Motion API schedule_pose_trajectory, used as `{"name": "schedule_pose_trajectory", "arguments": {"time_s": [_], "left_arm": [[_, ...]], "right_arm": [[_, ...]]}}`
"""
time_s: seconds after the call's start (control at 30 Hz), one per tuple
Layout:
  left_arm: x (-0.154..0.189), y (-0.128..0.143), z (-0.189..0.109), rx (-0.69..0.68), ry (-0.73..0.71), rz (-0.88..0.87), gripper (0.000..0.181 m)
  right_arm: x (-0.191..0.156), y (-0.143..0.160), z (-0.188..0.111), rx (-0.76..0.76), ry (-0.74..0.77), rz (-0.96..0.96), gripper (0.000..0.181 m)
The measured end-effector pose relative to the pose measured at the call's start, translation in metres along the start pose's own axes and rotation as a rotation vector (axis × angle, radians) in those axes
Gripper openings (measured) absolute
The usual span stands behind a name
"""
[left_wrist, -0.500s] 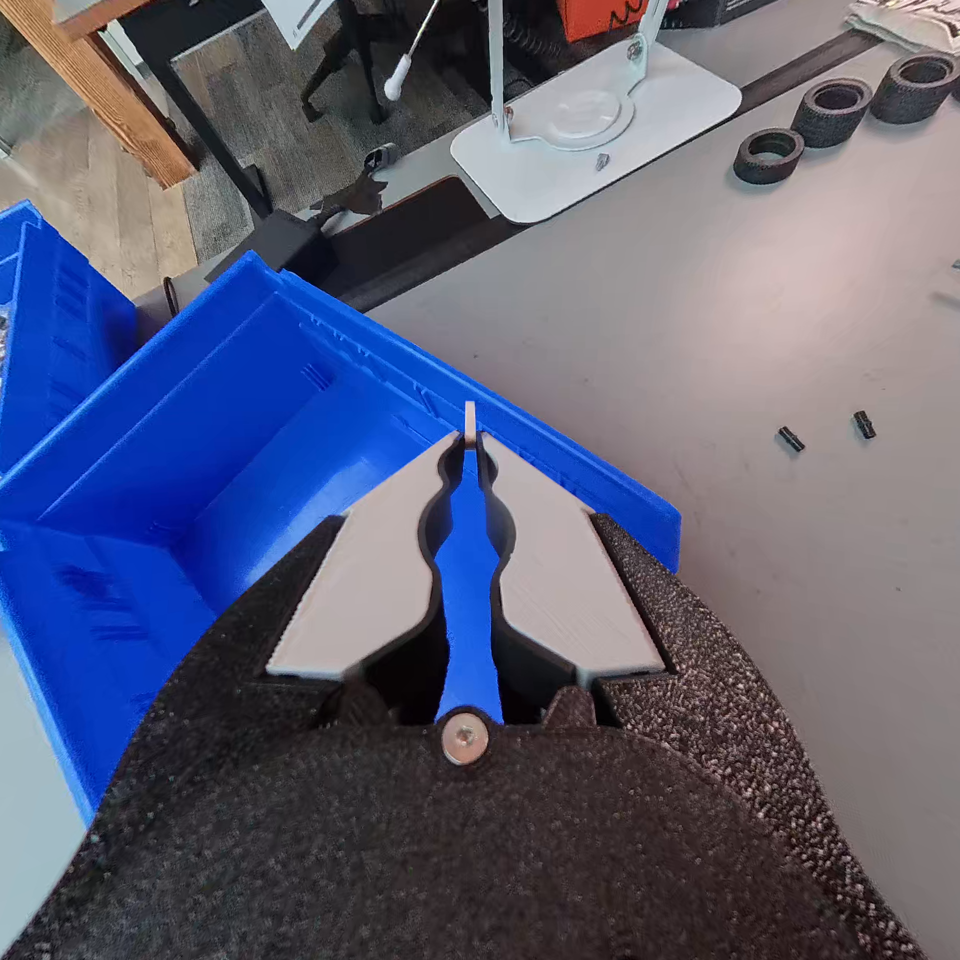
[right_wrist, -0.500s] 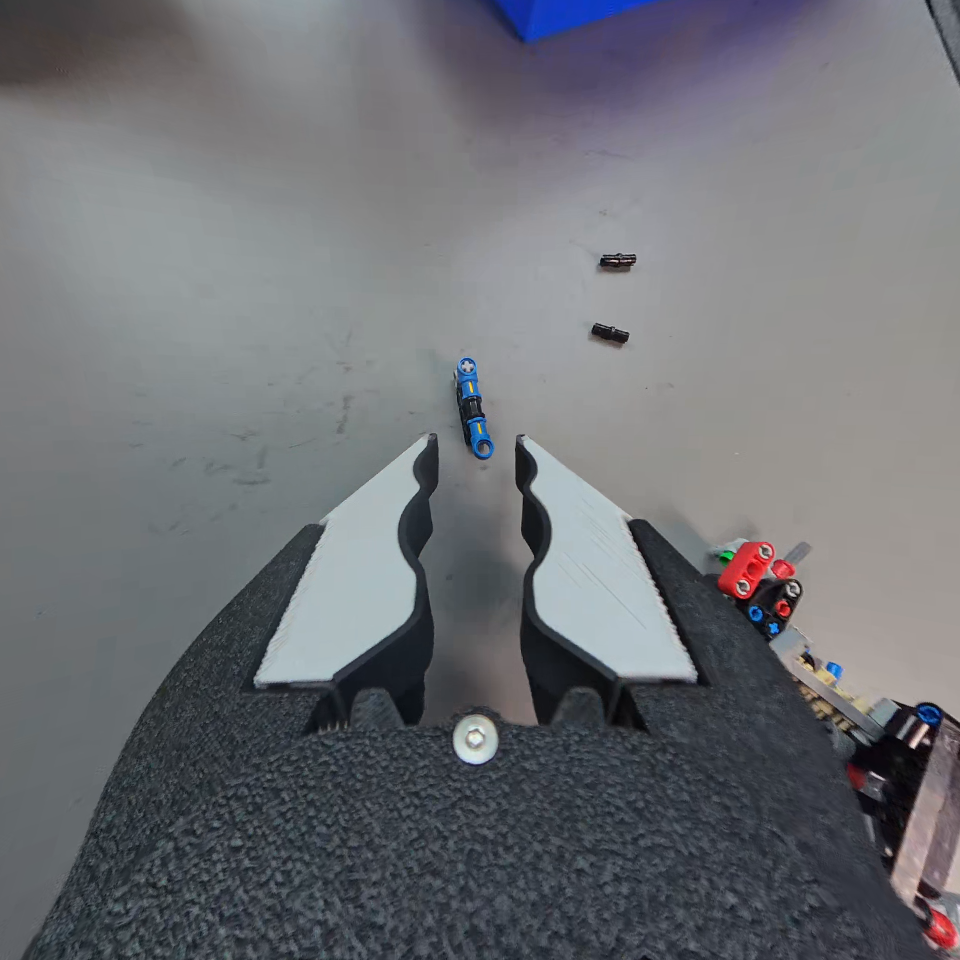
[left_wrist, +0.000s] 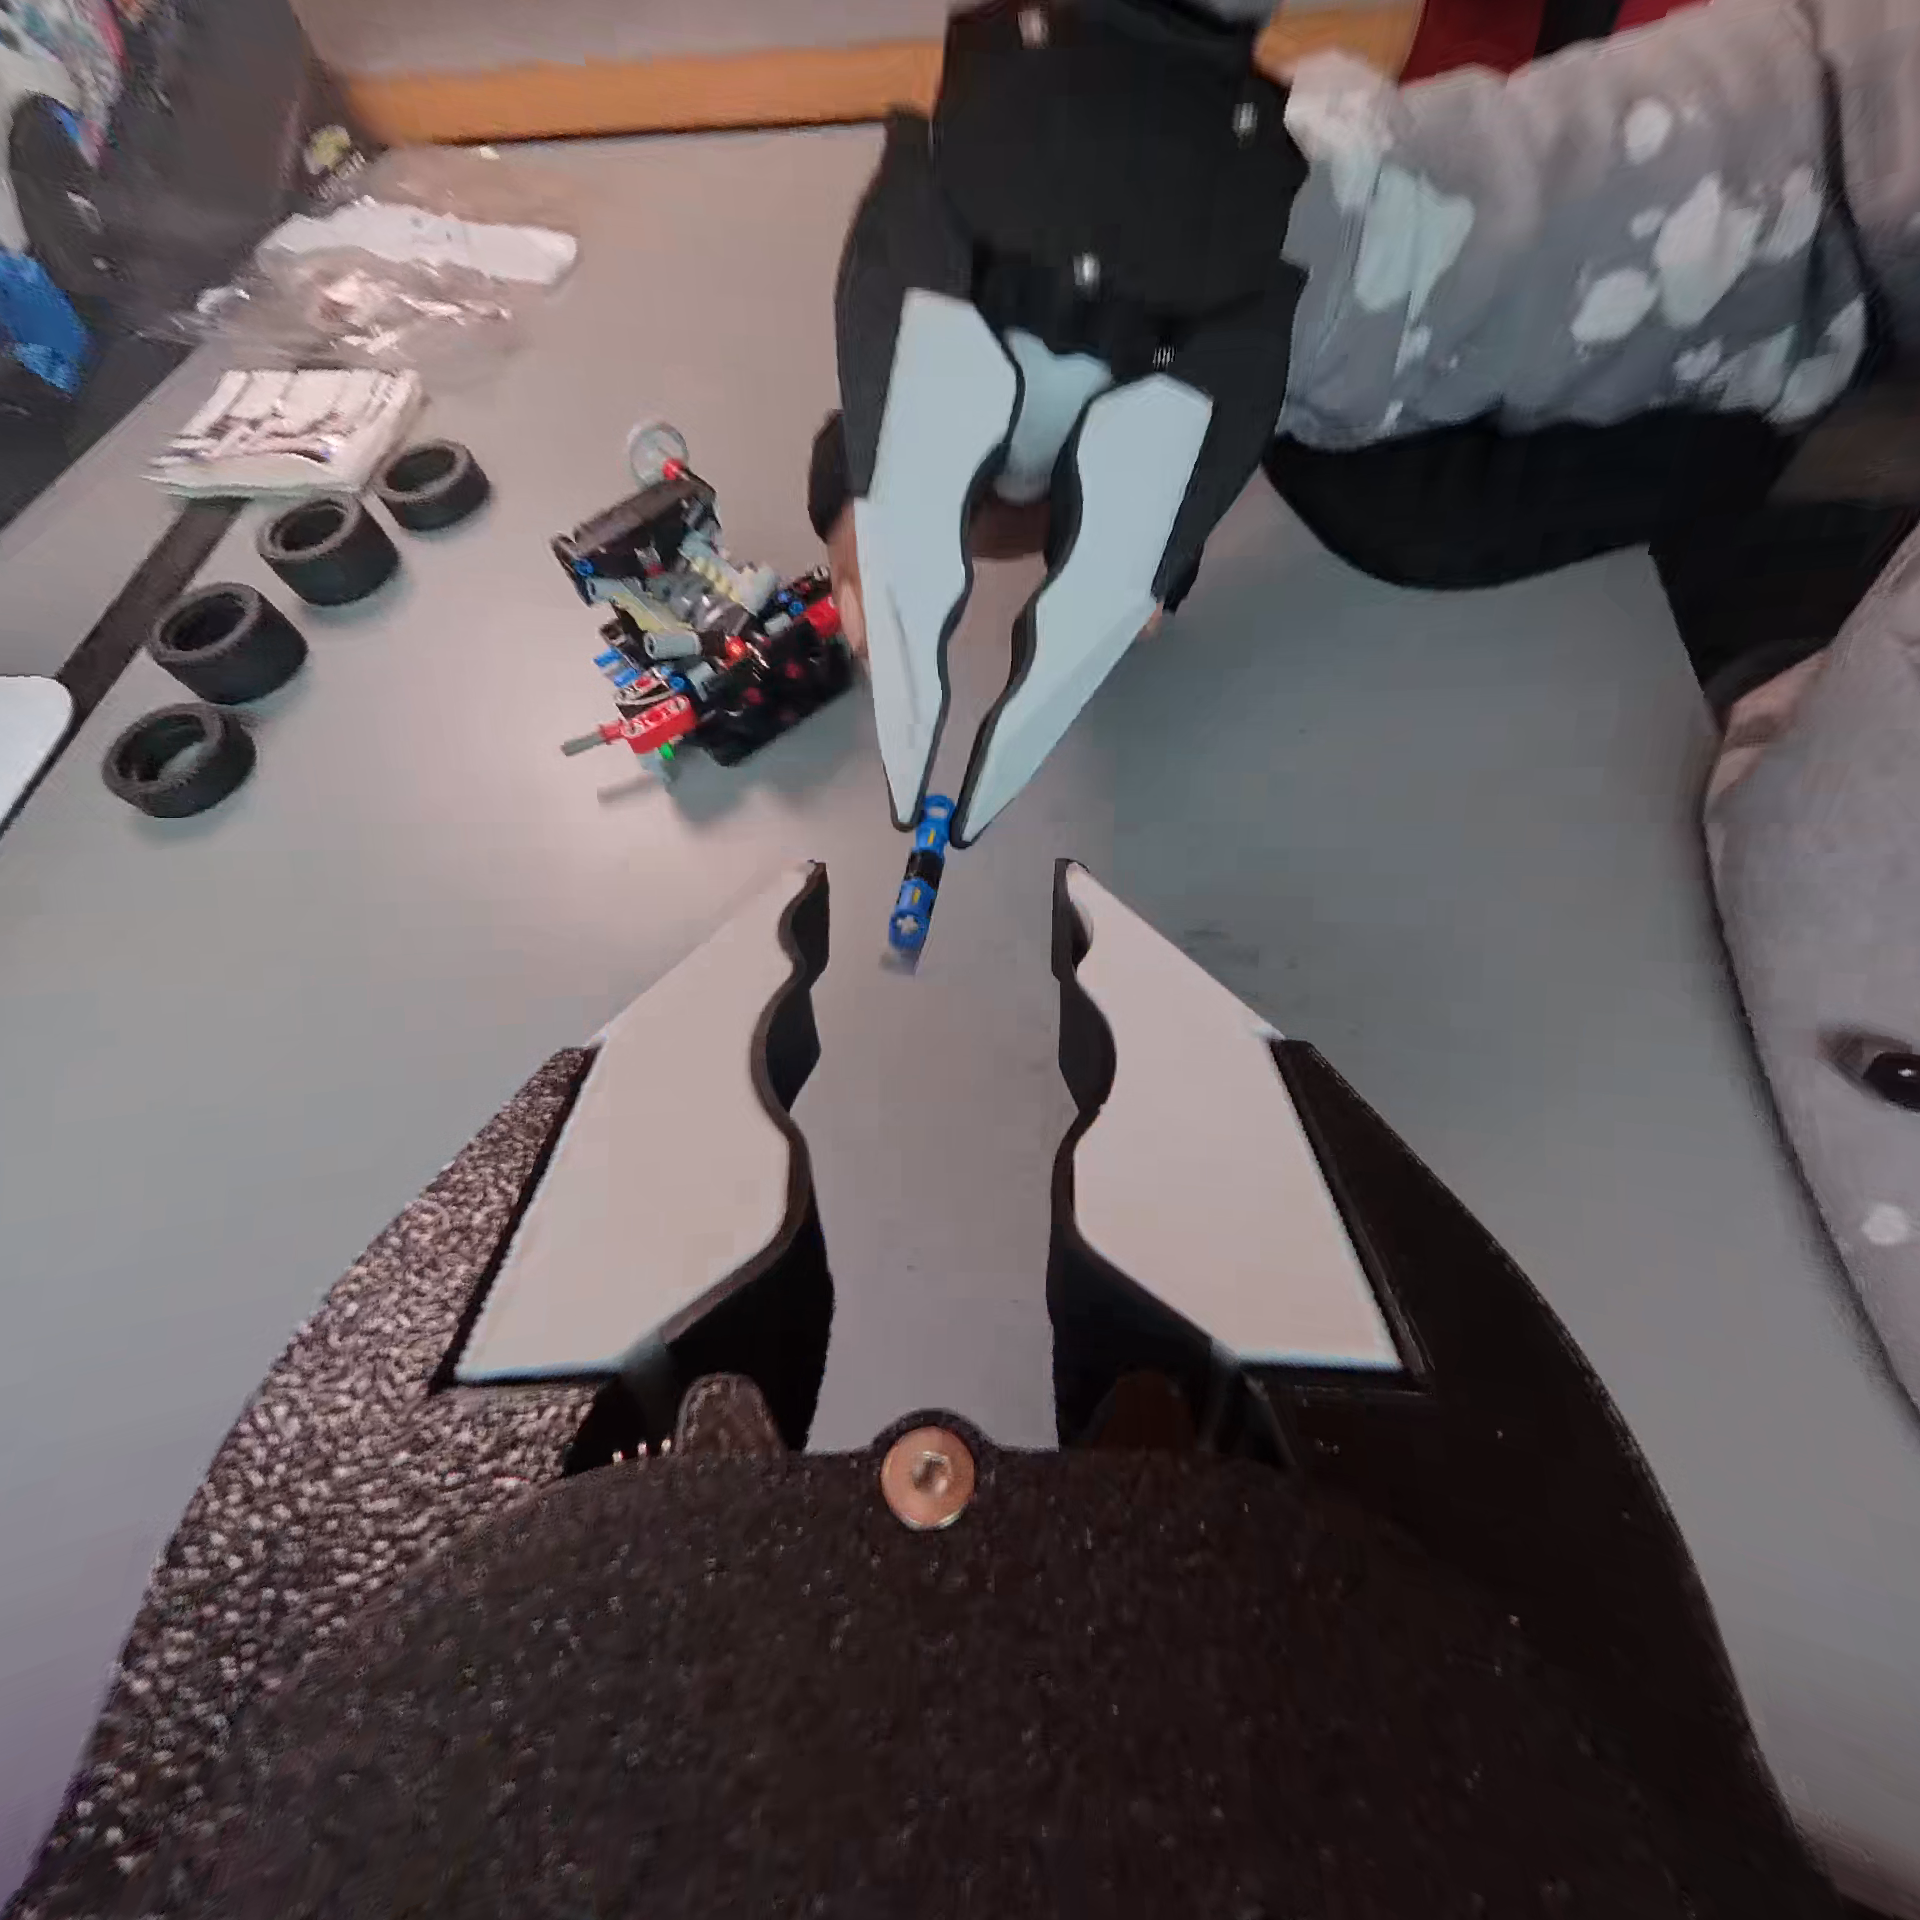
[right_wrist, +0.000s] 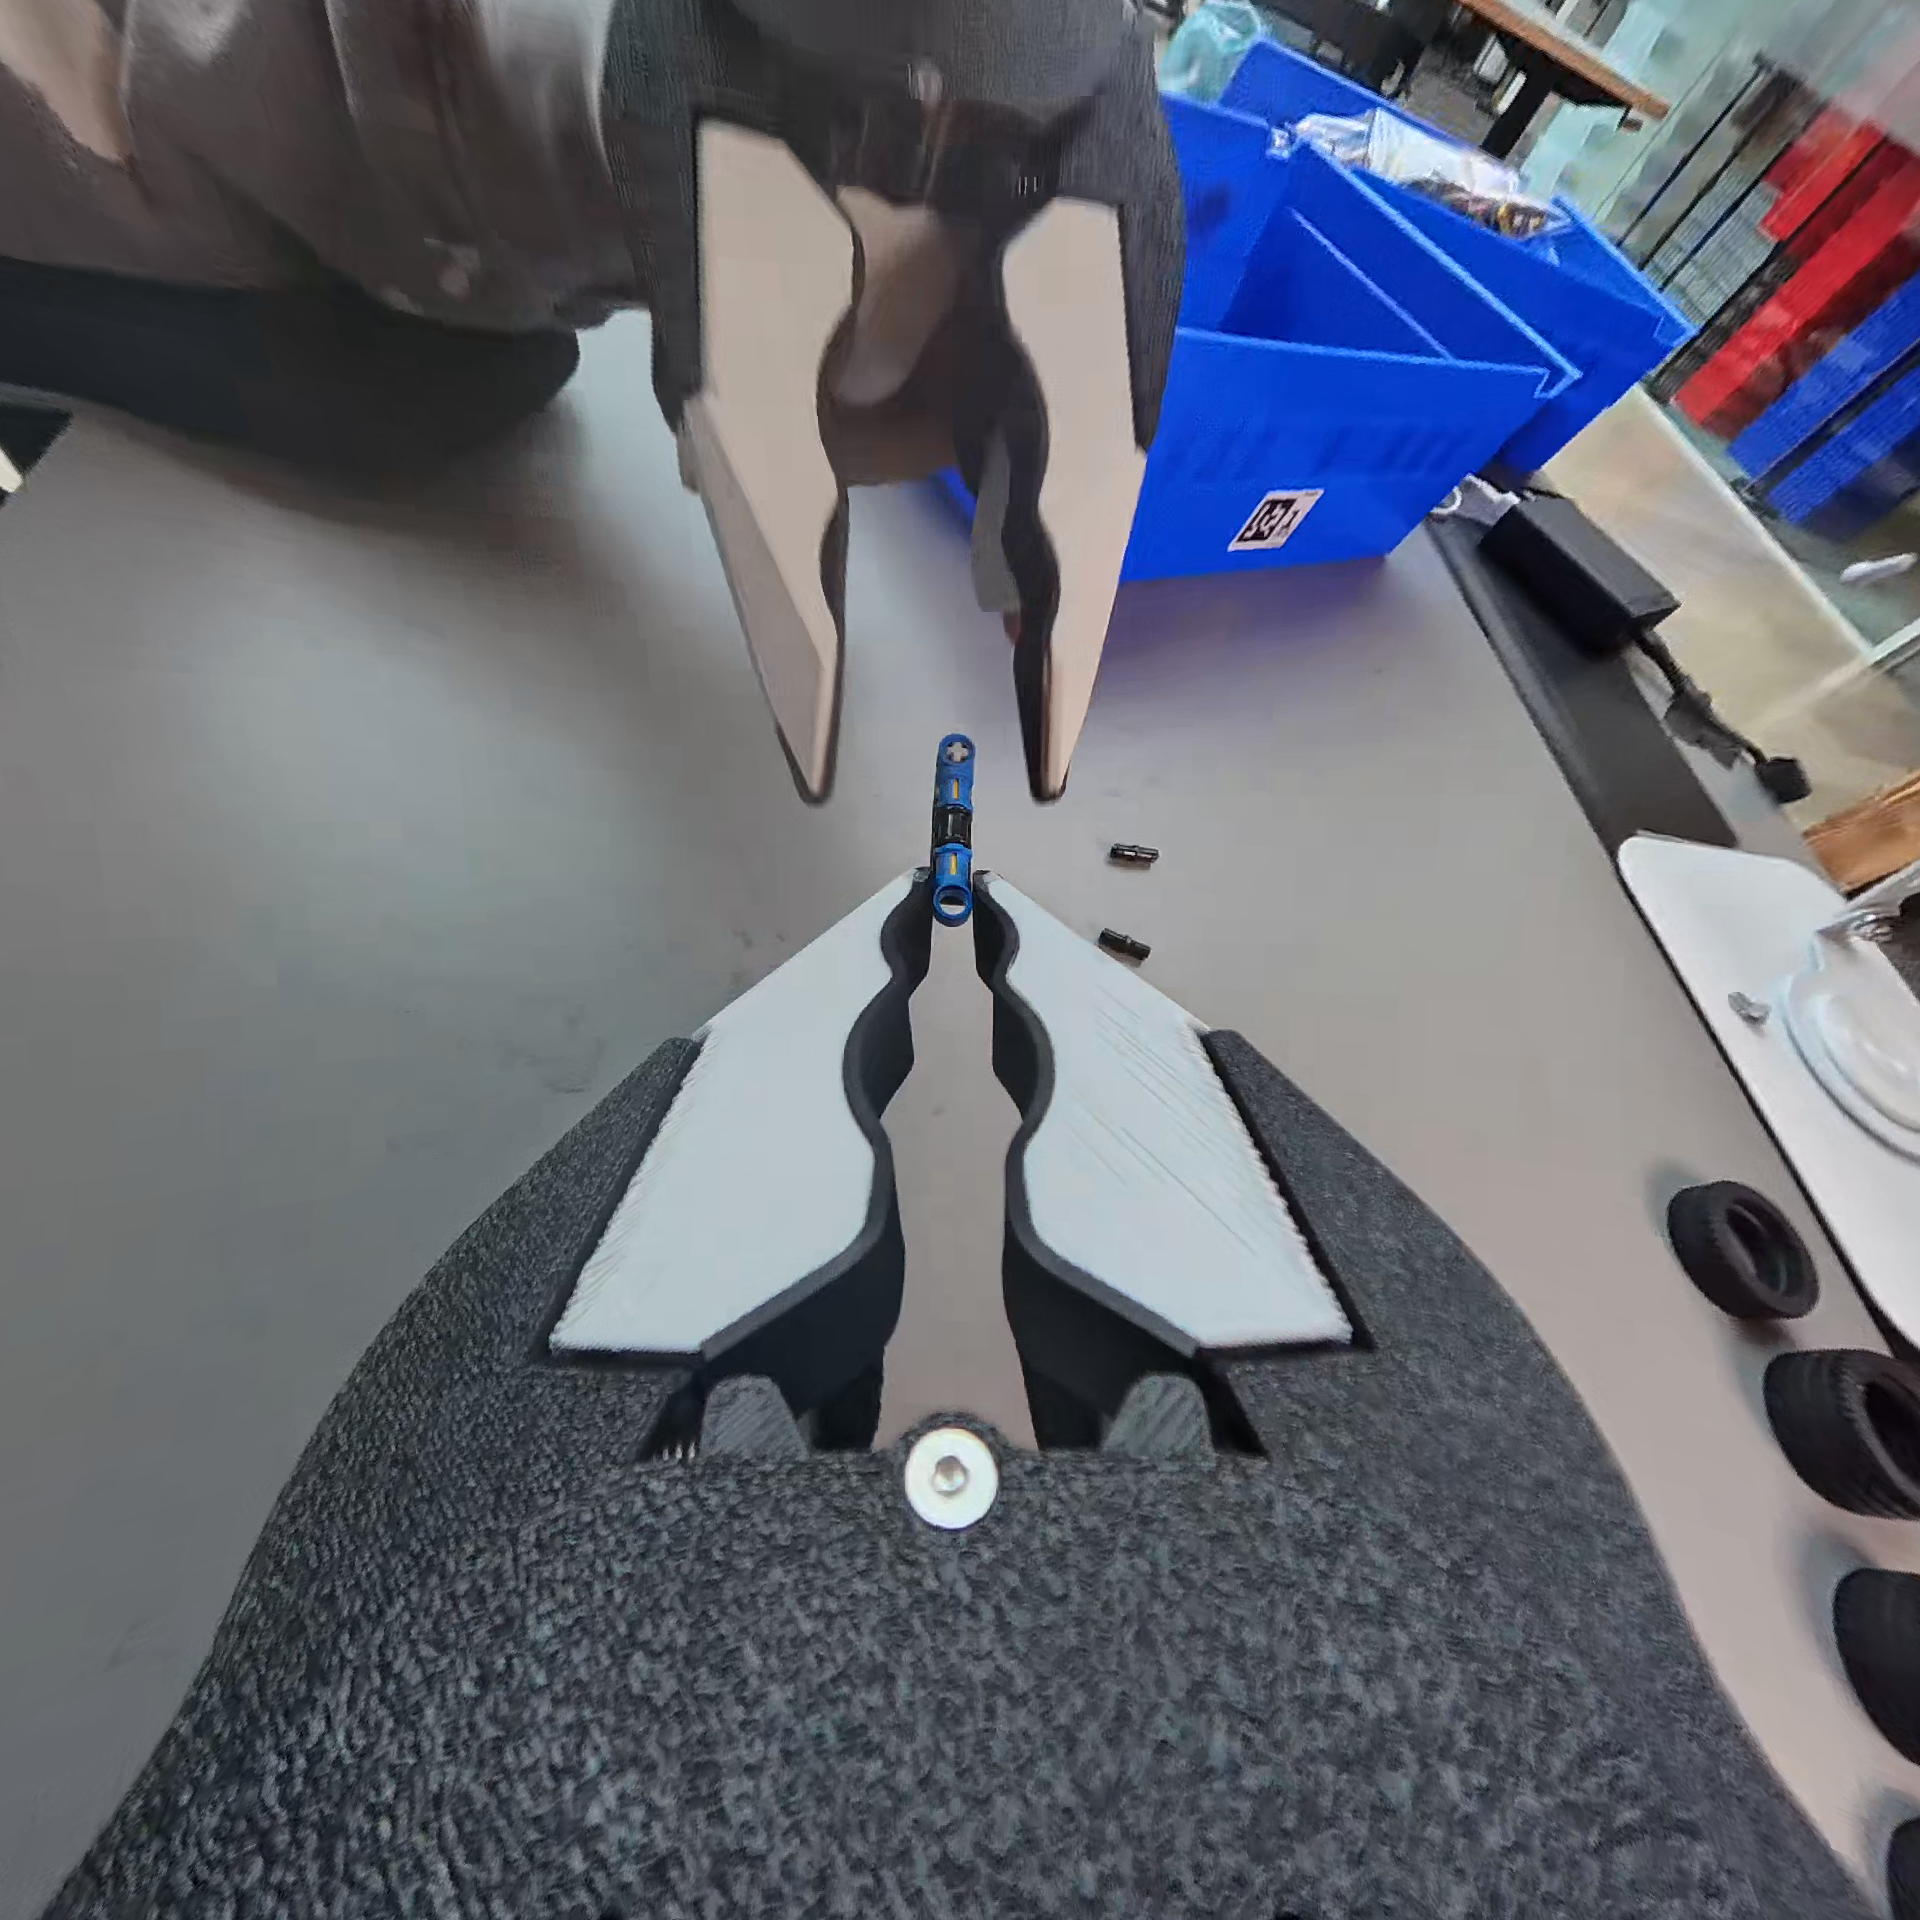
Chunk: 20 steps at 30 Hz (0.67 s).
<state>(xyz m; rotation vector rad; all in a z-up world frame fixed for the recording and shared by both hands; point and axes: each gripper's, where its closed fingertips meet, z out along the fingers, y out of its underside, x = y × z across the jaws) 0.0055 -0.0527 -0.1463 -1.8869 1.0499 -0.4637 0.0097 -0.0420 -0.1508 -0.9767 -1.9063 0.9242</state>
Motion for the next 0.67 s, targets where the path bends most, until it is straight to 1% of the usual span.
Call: {"name": "schedule_pose_trajectory", "arguments": {"time_s": [0.1,0.2,0.23,0.27,0.3,0.33,0.37,0.4,0.43,0.47,0.53,0.6,0.67], "left_arm": [[0.005,0.009,0.017,-0.046,0.019,0.027,0.025],[0.006,0.006,0.016,-0.036,0.029,0.045,0.012],[0.007,0.001,0.013,-0.007,0.038,0.037,0.008],[0.007,-0.004,0.009,0.027,0.045,0.028,0.008],[0.003,-0.006,0.004,0.042,0.031,0.022,0.008],[-0.007,-0.004,-0.005,0.050,-0.008,0.013,0.008],[-0.016,-0.005,-0.017,0.093,-0.032,-0.018,0.008],[-0.022,-0.011,-0.027,0.148,-0.033,-0.063,0.007],[-0.025,-0.014,-0.032,0.174,-0.034,-0.091,0.007],[-0.025,-0.017,-0.032,0.181,-0.032,-0.092,0.007],[-0.023,-0.017,-0.022,0.187,-0.015,-0.110,0.007],[-0.018,-0.001,-0.007,0.109,0.019,-0.129,0.007],[-0.013,0.021,0.010,0.003,0.035,-0.151,0.007]], "right_arm": [[-0.004,-0.007,-0.004,0.018,-0.015,-0.023,0.007],[-0.007,-0.010,-0.007,0.029,-0.041,-0.013,0.007],[-0.007,-0.012,-0.011,0.042,-0.057,0.007,0.007],[-0.005,-0.016,-0.015,0.064,-0.070,0.029,0.007],[-0.001,-0.012,-0.021,0.047,-0.069,0.039,0.006],[0.009,-0.001,-0.031,0.008,-0.040,0.047,0.006],[0.020,0.001,-0.045,0.040,-0.026,0.093,0.006],[0.028,-0.005,-0.058,0.100,-0.030,0.154,0.006],[0.035,-0.007,-0.064,0.114,-0.020,0.175,0.006],[0.037,-0.005,-0.063,0.095,-0.007,0.156,0.006],[0.032,0.001,-0.049,0.058,-0.002,0.135,0.007],[0.021,0.008,-0.034,0.028,-0.027,0.127,0.007],[0.020,0.014,-0.024,0.013,-0.004,0.098,0.007]]}}
